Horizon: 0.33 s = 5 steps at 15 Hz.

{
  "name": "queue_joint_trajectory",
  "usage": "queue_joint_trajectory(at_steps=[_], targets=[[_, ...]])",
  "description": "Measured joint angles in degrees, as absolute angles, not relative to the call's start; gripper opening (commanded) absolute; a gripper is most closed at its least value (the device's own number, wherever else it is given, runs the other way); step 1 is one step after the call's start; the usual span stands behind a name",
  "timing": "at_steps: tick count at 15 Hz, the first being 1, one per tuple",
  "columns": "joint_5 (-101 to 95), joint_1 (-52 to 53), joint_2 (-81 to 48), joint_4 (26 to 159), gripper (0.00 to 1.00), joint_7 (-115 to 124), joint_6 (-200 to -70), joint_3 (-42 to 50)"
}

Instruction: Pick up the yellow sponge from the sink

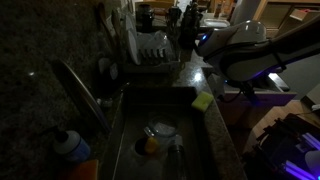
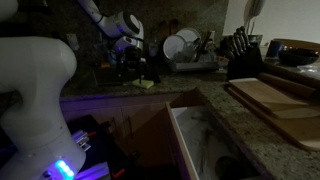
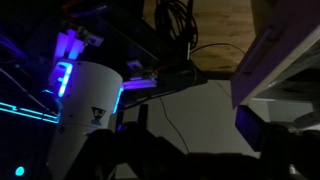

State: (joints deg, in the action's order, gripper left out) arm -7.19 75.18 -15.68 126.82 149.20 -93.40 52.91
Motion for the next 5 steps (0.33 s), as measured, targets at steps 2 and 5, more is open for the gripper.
queue_joint_trajectory(at_steps=[2, 5], targets=[[0.3, 82.6, -18.7, 127.7, 1.00, 149.2, -94.6, 62.0], [14.0, 94.8, -25.5, 133.0, 1.00, 149.2, -100.2, 75.0]])
